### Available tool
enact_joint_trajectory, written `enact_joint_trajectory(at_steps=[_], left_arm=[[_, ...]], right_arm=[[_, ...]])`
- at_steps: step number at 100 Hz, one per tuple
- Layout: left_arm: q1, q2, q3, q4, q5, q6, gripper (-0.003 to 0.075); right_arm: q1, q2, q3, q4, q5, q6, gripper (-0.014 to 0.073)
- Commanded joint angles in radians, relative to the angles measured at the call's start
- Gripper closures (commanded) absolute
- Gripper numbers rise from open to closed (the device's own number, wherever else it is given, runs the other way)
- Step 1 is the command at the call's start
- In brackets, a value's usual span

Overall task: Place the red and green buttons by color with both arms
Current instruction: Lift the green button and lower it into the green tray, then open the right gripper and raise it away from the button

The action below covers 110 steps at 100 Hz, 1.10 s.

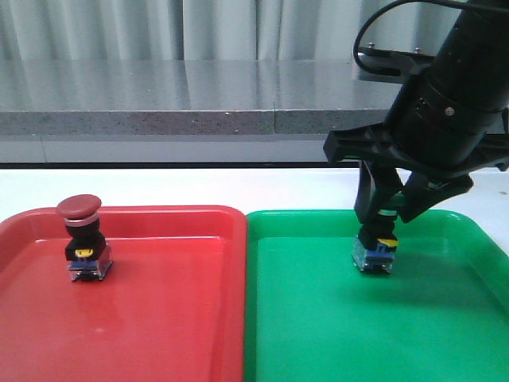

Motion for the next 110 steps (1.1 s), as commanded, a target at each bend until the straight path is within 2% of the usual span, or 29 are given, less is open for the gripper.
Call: enact_joint_trajectory(at_steps=[1,21,31,64,86,110], left_arm=[[0.001,-0.032,0.040,-0.005,-0.076,-0.003,0.0739],[0.001,-0.032,0.040,-0.005,-0.076,-0.003,0.0739],[0.001,-0.032,0.040,-0.005,-0.076,-0.003,0.0739],[0.001,-0.032,0.040,-0.005,-0.076,-0.003,0.0739],[0.001,-0.032,0.040,-0.005,-0.076,-0.003,0.0739],[0.001,-0.032,0.040,-0.005,-0.076,-0.003,0.0739]], right_arm=[[0.003,-0.024,-0.022,0.008,-0.027,0.003,0.0349],[0.003,-0.028,-0.022,0.035,-0.038,0.003,0.0064],[0.003,-0.029,-0.022,0.038,-0.040,0.003,-0.0014],[0.003,-0.119,-0.022,0.028,-0.091,0.003,-0.0014],[-0.003,-0.269,-0.006,-0.069,-0.117,0.003,-0.0009],[-0.087,-0.491,0.072,-0.134,-0.117,0.003,-0.0009]])
